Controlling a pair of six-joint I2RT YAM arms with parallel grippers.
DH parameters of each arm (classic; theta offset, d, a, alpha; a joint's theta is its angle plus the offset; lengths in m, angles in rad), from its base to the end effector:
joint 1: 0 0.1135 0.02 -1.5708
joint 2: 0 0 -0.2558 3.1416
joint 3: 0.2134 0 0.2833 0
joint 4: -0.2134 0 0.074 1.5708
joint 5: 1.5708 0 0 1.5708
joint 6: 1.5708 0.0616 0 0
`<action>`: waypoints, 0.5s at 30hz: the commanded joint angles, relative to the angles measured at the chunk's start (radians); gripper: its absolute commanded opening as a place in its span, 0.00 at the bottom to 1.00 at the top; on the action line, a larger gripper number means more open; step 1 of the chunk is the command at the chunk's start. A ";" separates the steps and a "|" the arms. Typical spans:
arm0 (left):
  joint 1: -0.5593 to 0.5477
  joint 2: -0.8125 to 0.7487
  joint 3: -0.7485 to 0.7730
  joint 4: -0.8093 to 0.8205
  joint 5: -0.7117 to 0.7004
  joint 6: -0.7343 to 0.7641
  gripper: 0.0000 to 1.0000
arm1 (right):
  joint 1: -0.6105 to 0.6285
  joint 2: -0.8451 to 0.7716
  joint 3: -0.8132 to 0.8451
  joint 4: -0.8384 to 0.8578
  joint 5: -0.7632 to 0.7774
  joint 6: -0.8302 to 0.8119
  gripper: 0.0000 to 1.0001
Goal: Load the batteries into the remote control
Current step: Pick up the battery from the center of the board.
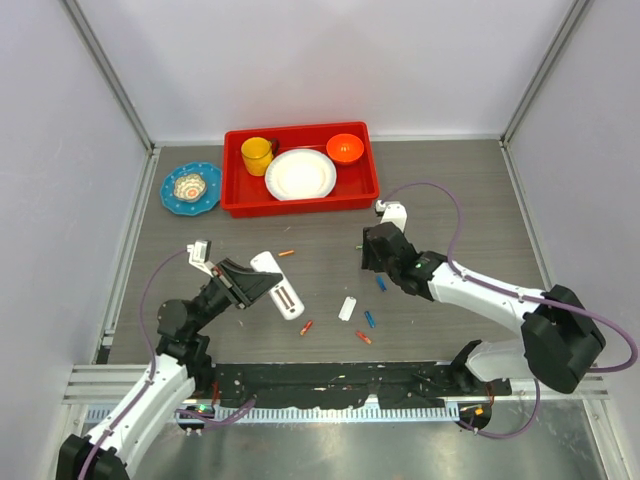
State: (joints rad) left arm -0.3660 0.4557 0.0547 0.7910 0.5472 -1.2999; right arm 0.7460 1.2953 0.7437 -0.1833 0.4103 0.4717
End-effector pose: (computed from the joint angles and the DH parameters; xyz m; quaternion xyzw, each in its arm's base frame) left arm 0.1620 -0.0964 0.2214 -0.0408 0.5797 -0.6930 0.4267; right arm 0.2476 0.1954 0.1782 -0.0404 0.8977 0.0745 0.4325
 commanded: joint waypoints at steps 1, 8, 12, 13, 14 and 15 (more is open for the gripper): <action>0.006 0.020 0.005 0.092 0.069 -0.033 0.00 | 0.001 0.009 0.023 0.122 0.067 0.005 0.54; 0.006 0.044 -0.006 0.151 0.086 -0.042 0.00 | -0.010 0.044 0.068 0.071 0.035 0.004 0.54; 0.004 0.040 -0.012 0.142 0.082 -0.039 0.00 | -0.057 0.081 0.091 0.047 0.025 0.013 0.52; 0.004 0.040 -0.012 0.139 0.082 -0.041 0.00 | -0.077 0.088 0.094 0.042 0.009 0.022 0.51; 0.004 0.040 -0.012 0.129 0.083 -0.041 0.00 | -0.095 0.099 0.098 0.041 -0.011 0.033 0.49; 0.004 0.040 -0.012 0.123 0.085 -0.042 0.00 | -0.127 0.105 0.102 0.041 -0.030 0.036 0.49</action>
State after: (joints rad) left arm -0.3653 0.4999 0.0509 0.8677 0.6132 -1.3308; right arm 0.6941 1.3758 0.7956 -0.1402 0.4129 0.4778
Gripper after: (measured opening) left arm 0.296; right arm 0.502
